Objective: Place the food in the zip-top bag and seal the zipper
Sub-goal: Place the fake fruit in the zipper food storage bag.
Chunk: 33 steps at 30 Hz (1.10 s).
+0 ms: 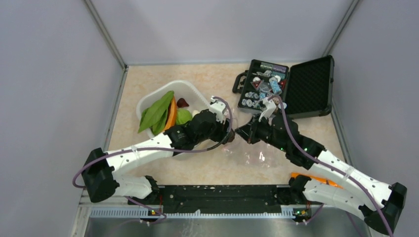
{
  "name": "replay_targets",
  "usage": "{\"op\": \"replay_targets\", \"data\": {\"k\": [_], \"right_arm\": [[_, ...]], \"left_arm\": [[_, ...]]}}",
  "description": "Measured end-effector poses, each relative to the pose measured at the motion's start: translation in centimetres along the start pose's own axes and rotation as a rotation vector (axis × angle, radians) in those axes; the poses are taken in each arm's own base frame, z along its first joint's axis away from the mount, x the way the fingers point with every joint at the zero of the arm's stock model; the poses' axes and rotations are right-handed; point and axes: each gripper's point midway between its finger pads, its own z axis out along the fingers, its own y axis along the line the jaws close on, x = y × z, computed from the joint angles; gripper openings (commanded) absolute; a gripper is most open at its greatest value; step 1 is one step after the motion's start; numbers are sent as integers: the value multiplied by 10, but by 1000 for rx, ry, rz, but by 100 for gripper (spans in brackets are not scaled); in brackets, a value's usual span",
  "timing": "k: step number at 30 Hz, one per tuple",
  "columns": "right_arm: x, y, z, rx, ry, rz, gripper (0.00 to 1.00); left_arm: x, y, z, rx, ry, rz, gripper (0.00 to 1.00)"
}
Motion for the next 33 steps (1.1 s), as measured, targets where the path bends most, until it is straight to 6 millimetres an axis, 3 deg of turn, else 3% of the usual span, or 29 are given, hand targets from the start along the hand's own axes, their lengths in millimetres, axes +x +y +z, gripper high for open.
{"op": "replay_targets", "data": {"k": [8, 12, 15, 27, 33], "right_arm": [[-8, 1, -2, 1, -44, 44, 0], [1, -4, 4, 6, -44, 76, 0], [11, -11, 5, 18, -42, 110, 0], [8, -9, 0, 1, -71, 142, 0], [0, -4, -8, -16, -94, 145, 0]], "left_arm": [[-19, -4, -8, -26, -49, 4, 34], [-34, -22, -16, 77, -129, -40, 35], [-38, -22, -22, 105, -177, -77, 36], [-35, -26, -20, 171, -191, -143, 38], [-13, -39, -10, 256, -120, -133, 35]]}}
